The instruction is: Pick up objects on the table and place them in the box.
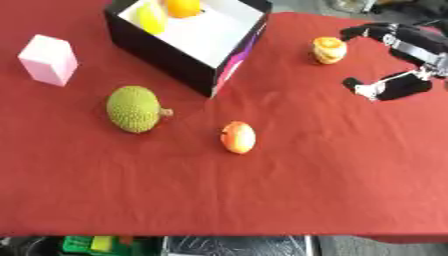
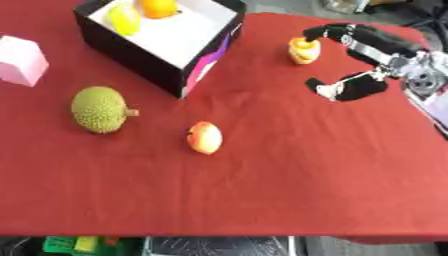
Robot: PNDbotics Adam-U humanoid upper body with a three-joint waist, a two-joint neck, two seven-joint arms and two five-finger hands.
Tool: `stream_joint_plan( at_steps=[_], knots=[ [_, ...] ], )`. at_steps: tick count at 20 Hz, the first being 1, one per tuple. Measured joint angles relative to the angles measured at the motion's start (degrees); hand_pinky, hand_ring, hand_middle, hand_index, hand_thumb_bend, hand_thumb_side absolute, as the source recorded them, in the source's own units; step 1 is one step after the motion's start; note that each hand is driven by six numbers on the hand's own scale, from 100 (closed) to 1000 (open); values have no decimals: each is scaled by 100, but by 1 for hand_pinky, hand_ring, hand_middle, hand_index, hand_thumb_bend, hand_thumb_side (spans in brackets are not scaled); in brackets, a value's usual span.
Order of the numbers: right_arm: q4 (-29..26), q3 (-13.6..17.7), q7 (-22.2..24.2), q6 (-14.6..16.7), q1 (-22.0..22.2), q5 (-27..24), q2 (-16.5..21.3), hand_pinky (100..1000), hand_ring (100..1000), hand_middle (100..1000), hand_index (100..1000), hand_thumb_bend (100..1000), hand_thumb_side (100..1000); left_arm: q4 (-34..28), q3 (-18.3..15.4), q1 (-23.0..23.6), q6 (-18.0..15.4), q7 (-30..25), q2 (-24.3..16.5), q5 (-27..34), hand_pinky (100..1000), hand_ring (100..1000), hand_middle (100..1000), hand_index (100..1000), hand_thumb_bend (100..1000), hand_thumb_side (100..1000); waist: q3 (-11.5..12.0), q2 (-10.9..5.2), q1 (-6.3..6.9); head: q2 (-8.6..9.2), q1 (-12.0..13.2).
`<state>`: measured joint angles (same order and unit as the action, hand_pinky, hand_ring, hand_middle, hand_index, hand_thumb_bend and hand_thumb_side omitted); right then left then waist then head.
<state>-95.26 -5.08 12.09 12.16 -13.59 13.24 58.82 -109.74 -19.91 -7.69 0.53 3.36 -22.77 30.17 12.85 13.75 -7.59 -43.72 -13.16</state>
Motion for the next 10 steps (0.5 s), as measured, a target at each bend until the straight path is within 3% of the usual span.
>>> stream_joint_plan(
  at_steps=[3, 8, 9, 10],
  knots=[
    [0, 120, -84, 125, 114, -156, 67, 1000, 963, 847, 954, 244, 193, 0, 0, -33, 1, -18, 0, -20, 756, 868, 817, 832, 180, 698, 23, 49, -25, 6, -2],
    [43, 248, -400, 247, 150, -415, 95, 1000, 963, 854, 954, 283, 189, 0, 2, -87, 1, -62, 1, -57, 756, 869, 816, 831, 181, 699, 77, 174, -43, 86, -36],
    [65, 273, -467, 273, 149, -445, 102, 1000, 964, 854, 953, 249, 168, 0, 4, -107, 0, -72, 2, -61, 756, 869, 816, 831, 180, 698, 96, 197, -52, 110, -53],
    [85, 294, -532, 300, 145, -462, 112, 1000, 964, 853, 952, 283, 168, 0, 6, -123, -3, -79, 2, -66, 756, 869, 816, 831, 180, 698, 120, 224, -63, 139, -71]
  ],
)
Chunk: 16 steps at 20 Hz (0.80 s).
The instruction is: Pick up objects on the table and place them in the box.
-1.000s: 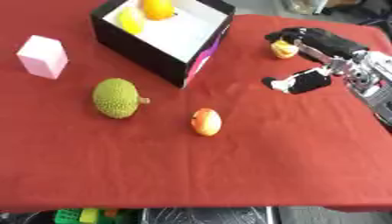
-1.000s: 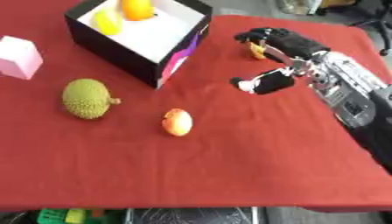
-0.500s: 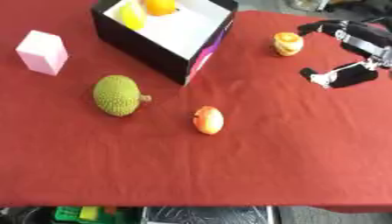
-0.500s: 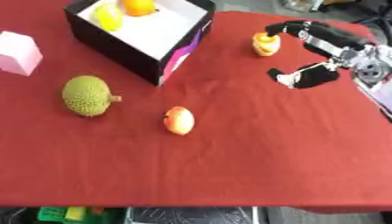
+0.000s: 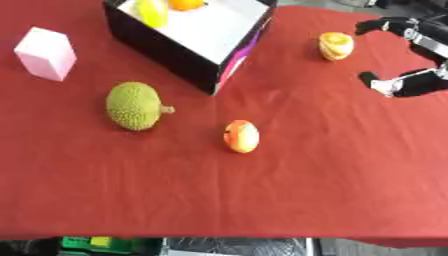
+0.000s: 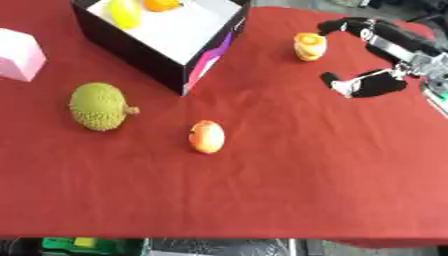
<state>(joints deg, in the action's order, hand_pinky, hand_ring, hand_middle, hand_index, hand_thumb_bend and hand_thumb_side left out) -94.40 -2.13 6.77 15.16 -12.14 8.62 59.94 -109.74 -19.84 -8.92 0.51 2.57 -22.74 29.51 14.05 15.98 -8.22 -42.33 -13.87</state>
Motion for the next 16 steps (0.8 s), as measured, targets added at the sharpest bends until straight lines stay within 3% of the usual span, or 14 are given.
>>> stream_joint_plan(
  at_steps=[7, 16],
  knots=[
    [191, 160, -408, 171, -51, -83, 45, 1000, 976, 871, 956, 313, 152, -2, 27, -114, -24, -41, 3, -13, 757, 870, 813, 830, 173, 696, 186, 158, -42, 241, -203],
    [626, 387, -680, 406, -18, -83, 77, 1000, 985, 876, 955, 269, 122, -35, 32, -267, -106, -123, 4, -31, 757, 871, 811, 831, 160, 692, 496, 433, -128, 571, -470]
  ],
)
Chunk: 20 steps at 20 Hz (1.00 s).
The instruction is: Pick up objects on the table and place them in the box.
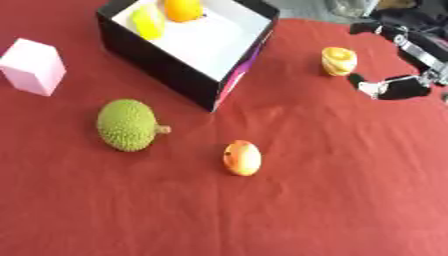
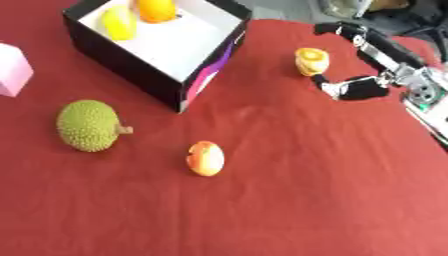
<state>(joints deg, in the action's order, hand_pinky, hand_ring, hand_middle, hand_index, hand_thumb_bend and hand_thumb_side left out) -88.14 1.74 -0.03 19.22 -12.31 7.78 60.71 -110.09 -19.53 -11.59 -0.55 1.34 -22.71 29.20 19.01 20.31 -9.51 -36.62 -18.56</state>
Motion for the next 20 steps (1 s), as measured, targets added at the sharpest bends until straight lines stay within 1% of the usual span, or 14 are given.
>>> stream_joint_plan(
  at_steps=[4, 6, 7, 8, 11, 15, 20],
  knots=[
    [128, 87, -62, 59, 54, 0, 0, 1000, 985, 876, 953, 260, 126, -1, 2, -35, -34, -34, 2, -1, 758, 871, 810, 831, 152, 689, 110, 81, -21, 103, -45],
    [173, 123, -82, 73, 78, 0, 0, 1000, 984, 875, 954, 258, 116, -2, 2, -55, -52, -48, 2, -2, 758, 872, 810, 831, 148, 688, 158, 128, -26, 139, -74],
    [193, 142, -94, 75, 79, 2, 0, 1000, 984, 875, 954, 260, 130, -2, 3, -57, -64, -56, 3, -2, 758, 872, 810, 831, 147, 688, 183, 150, -33, 153, -82],
    [212, 154, -110, 72, 80, 6, 0, 1000, 985, 877, 955, 254, 126, -2, 3, -59, -76, -59, 3, -3, 759, 872, 810, 831, 142, 686, 210, 170, -39, 162, -98],
    [277, 202, -191, 41, 87, 20, 0, 1000, 984, 876, 953, 249, 122, -2, 6, -75, -117, -79, 4, -8, 759, 873, 810, 831, 139, 685, 305, 235, -54, 218, -139],
    [354, 299, -358, -11, 162, 27, 0, 1000, 983, 877, 951, 252, 128, -2, 13, -97, -170, -101, 32, -30, 760, 874, 810, 832, 137, 685, 371, 308, -85, 287, -180],
    [490, 396, -560, -91, 249, 89, 0, 1000, 983, 877, 948, 242, 131, -1, 19, -100, -212, -137, 50, -53, 760, 874, 809, 833, 129, 682, 440, 360, -91, 357, -227]
  ],
)
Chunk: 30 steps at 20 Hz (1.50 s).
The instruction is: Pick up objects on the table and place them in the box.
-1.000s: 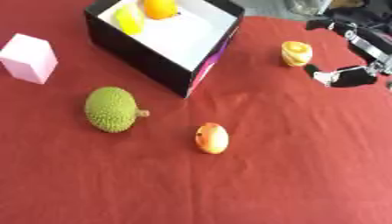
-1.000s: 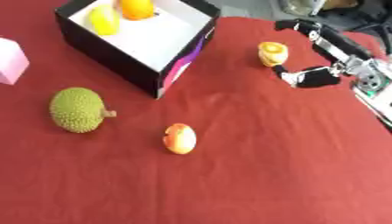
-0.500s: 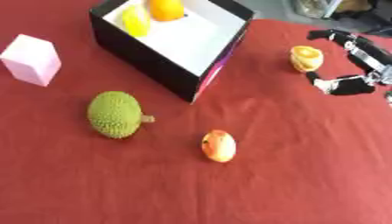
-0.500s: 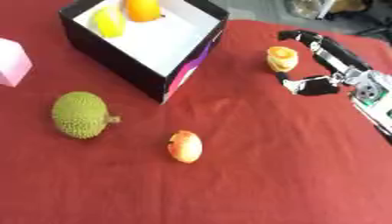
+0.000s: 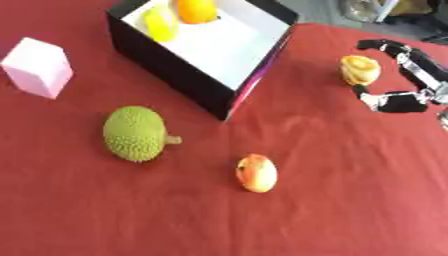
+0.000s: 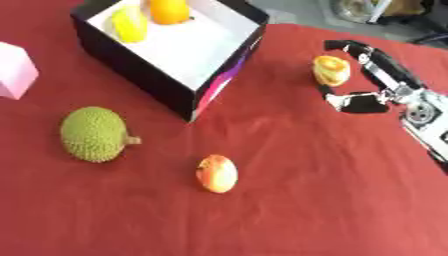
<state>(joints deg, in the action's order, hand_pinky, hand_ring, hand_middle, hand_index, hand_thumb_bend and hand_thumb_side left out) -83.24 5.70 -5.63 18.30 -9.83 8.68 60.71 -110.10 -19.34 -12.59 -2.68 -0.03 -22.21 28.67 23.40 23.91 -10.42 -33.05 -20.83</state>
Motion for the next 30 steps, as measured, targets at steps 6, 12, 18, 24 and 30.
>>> stream_joint_plan(
  at_steps=[6, 12, 18, 24, 30],
  knots=[
    [170, 102, -173, -71, 112, 48, 0, 1000, 984, 882, 949, 260, 146, 1, 8, 45, -55, -32, 23, -23, 761, 874, 808, 833, 120, 679, -13, 21, 61, 44, -65],
    [342, 182, -336, -167, 190, 65, 0, 1000, 983, 881, 947, 242, 136, 2, 11, 51, -111, -56, 46, -28, 762, 873, 808, 834, 109, 676, 34, 42, 83, 114, -72],
    [535, 235, -458, -217, 271, 60, 0, 1000, 983, 881, 944, 223, 123, 4, 12, 51, -169, -68, 46, -26, 763, 874, 808, 833, 100, 672, 137, 75, 96, 249, -91],
    [567, 236, -533, -179, 274, 9, 0, 1000, 983, 885, 944, 215, 103, 16, 13, 51, -219, -106, 46, -21, 763, 875, 809, 833, 100, 672, 224, 138, 89, 347, -171],
    [620, 333, -734, -233, 374, -38, 0, 1000, 983, 883, 940, 205, 100, 37, 13, 56, -257, -132, 48, -33, 764, 876, 808, 832, 100, 670, 317, 196, 42, 395, -294]
  ],
)
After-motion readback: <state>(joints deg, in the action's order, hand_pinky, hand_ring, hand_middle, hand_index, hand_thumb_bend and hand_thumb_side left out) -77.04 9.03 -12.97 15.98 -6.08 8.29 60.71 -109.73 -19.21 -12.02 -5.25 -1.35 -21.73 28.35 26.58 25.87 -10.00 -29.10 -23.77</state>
